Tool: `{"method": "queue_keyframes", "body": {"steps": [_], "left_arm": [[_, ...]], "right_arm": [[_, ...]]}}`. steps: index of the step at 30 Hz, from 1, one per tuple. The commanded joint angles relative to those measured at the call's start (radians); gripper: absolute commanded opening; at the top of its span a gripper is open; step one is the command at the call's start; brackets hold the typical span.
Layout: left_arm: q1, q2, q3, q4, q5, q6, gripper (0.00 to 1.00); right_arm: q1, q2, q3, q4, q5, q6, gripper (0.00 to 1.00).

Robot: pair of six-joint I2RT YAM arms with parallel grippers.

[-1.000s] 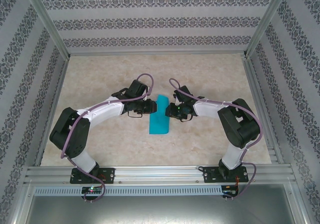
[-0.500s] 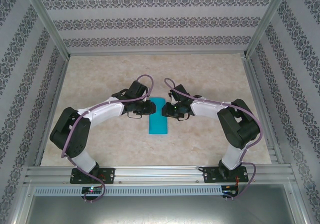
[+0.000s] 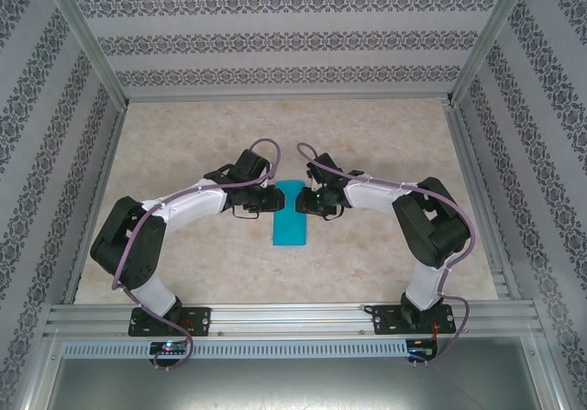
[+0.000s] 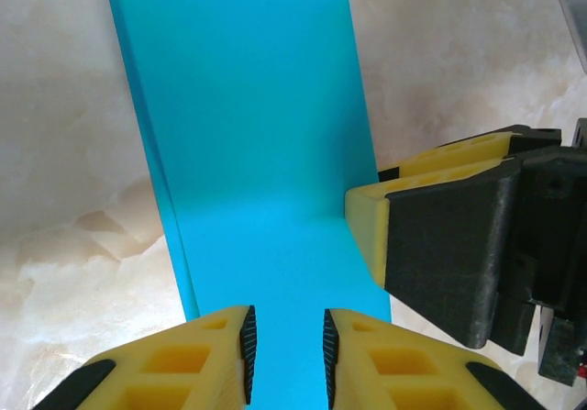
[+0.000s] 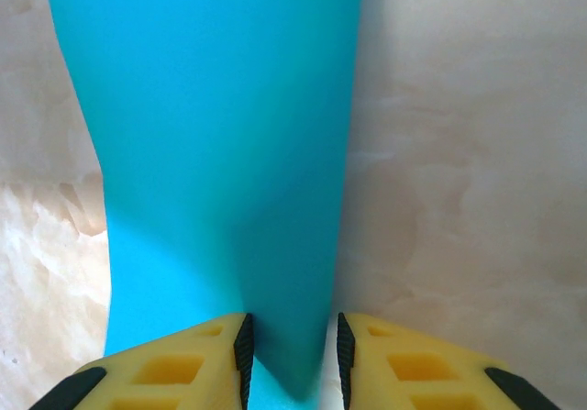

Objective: Fold a paper plane with a square sheet of paper (pick it up from the middle)
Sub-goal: Fold the square sheet of paper in half at the center of the table.

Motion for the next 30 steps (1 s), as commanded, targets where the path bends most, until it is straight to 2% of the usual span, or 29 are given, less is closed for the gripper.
{"method": "queue_keyframes", "body": {"steps": [1, 30], "left_arm": [[0.006, 0.017, -0.019, 0.018, 0.015, 0.003, 0.29], [0.010, -0.026, -0.040, -0.009, -0.023, -0.001, 0.29]], "right_arm": [[0.016, 0.026, 0.029, -0.029, 0.024, 0.007, 0.33], [0.014, 0.052, 0.035, -0.018, 0.040, 0.078, 0.32]]}}
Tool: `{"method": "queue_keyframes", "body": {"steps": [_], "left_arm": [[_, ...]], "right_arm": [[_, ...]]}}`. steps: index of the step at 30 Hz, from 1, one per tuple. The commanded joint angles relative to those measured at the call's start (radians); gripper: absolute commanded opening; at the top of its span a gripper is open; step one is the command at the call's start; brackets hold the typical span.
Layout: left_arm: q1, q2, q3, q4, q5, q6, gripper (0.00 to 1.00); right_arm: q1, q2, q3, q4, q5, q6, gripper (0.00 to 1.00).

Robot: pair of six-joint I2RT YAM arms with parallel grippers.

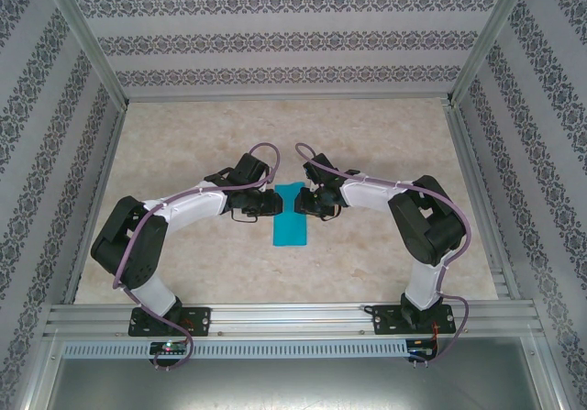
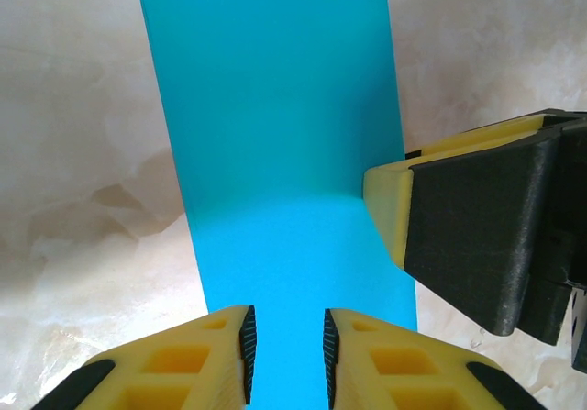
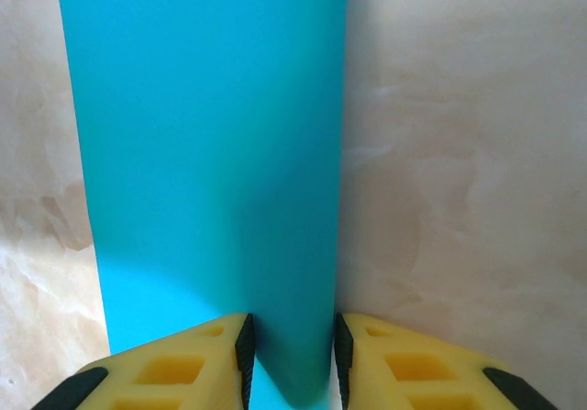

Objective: Fold a paper plane with a square sheet of paper (pick it up from the middle)
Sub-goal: Fold the square sheet of paper in half at the center of the table.

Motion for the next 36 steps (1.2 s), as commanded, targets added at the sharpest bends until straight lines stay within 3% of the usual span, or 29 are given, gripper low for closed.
{"method": "queue_keyframes", "body": {"steps": [1, 19, 36], "left_arm": [[0.009, -0.034, -0.007, -0.015, -0.024, -0.001, 0.29], [0.049, -0.150, -0.083, -0.060, -0.074, -0.003, 0.31], [0.052, -0.143, -0.095, -0.049, -0.055, -0.002, 0.31]], "right_arm": [[0.006, 0.026, 0.011, 0.001, 0.023, 0.017, 0.33], [0.022, 0.049, 0.044, -0.032, 0.047, 0.029, 0.35], [0.030, 0.045, 0.052, -0.063, 0.069, -0.033, 0.35]]}}
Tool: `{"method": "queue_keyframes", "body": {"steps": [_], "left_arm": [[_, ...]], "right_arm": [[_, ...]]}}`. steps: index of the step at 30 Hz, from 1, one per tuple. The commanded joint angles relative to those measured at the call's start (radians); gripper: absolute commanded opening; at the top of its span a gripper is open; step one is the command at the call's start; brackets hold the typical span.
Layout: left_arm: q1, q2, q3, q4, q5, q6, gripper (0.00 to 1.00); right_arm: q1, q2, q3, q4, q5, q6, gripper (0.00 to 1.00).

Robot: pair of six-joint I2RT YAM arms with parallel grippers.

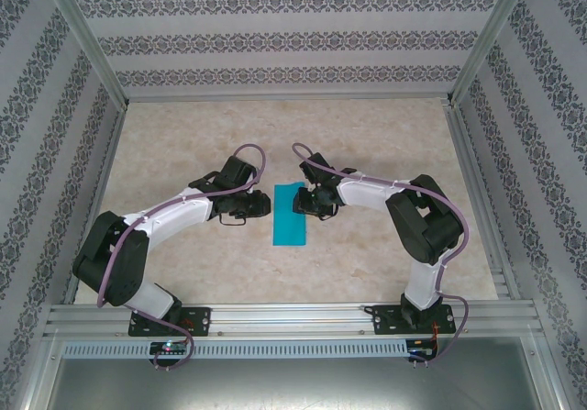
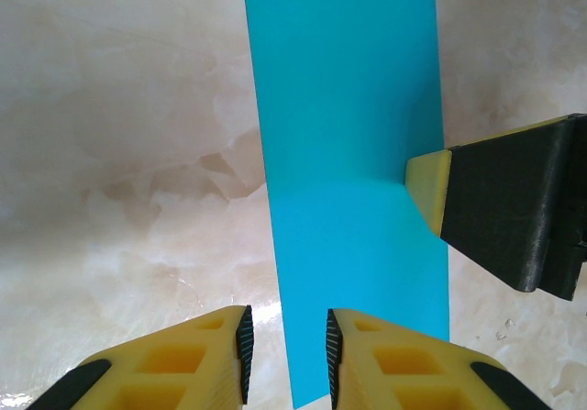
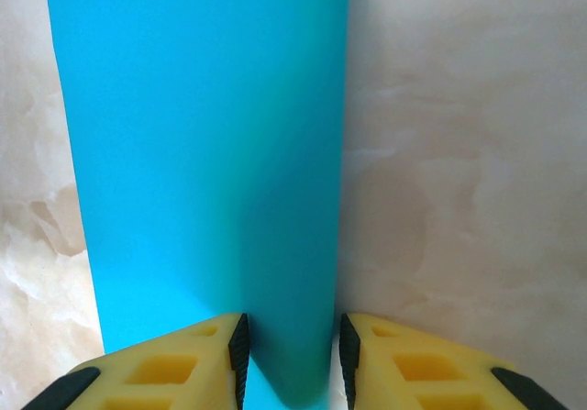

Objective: Fold a paper plane with a square sheet of paper (pick it up from the middle)
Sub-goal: Fold the square sheet of paper in half at the center of the table.

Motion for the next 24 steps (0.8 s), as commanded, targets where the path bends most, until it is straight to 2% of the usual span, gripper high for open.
{"method": "queue_keyframes", "body": {"steps": [1, 24], "left_arm": [[0.014, -0.011, -0.011, -0.016, 0.001, -0.002, 0.31], [0.014, 0.001, -0.011, -0.013, 0.009, -0.004, 0.31]], "right_arm": [[0.011, 0.028, 0.017, -0.021, 0.039, -0.035, 0.35], [0.010, 0.040, 0.028, -0.022, 0.038, -0.029, 0.36]]}}
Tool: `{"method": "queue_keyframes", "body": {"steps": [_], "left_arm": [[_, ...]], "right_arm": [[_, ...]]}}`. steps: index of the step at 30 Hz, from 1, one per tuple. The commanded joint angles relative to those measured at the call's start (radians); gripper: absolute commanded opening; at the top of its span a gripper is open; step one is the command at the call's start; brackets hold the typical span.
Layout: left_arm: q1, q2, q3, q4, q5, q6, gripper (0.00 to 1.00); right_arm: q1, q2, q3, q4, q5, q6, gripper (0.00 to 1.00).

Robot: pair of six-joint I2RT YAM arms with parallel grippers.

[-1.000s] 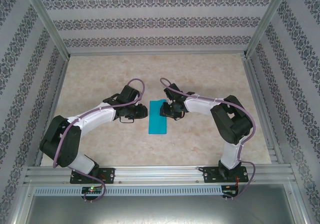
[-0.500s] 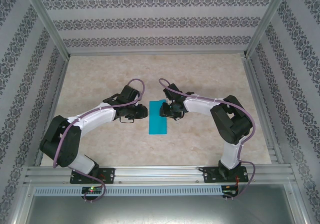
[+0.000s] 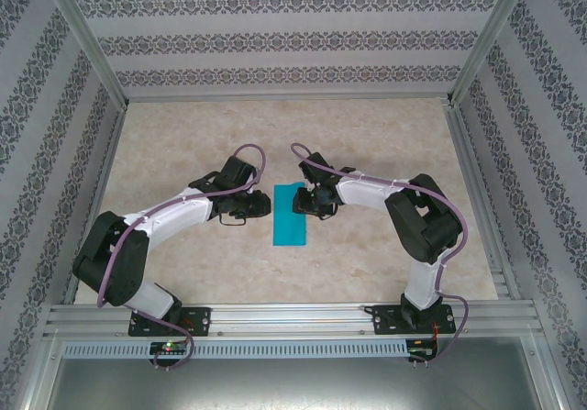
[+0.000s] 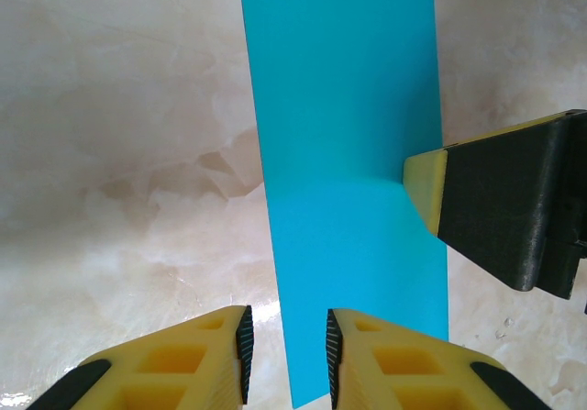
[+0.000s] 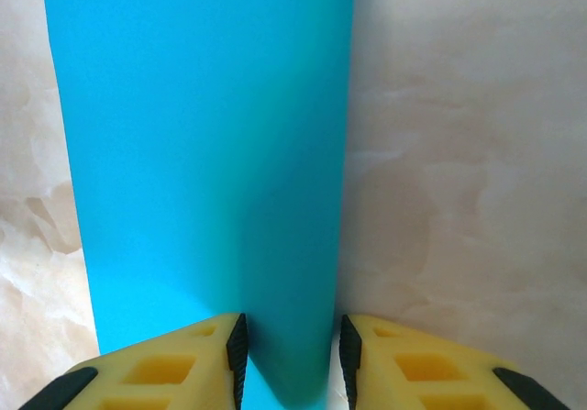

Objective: Fold a paper plane with a square sheet of paper (pick it up from the middle)
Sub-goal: Fold the square sheet of paper in half at the center of the table, then hold the square sheet of paper at the center of the table.

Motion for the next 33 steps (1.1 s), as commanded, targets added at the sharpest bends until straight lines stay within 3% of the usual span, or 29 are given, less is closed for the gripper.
{"method": "queue_keyframes", "body": {"steps": [1, 21, 33], "left_arm": [[0.014, 0.003, -0.010, -0.013, 0.007, -0.004, 0.31], [0.014, 0.013, -0.005, -0.007, 0.016, -0.005, 0.30], [0.008, 0.085, 0.015, 0.093, 0.062, -0.074, 0.29]], "right_arm": [[0.010, 0.032, 0.013, -0.007, 0.036, -0.012, 0.36], [0.001, 0.019, -0.018, 0.005, 0.037, 0.009, 0.35], [0.001, 0.016, -0.016, 0.003, 0.041, 0.010, 0.35]]}}
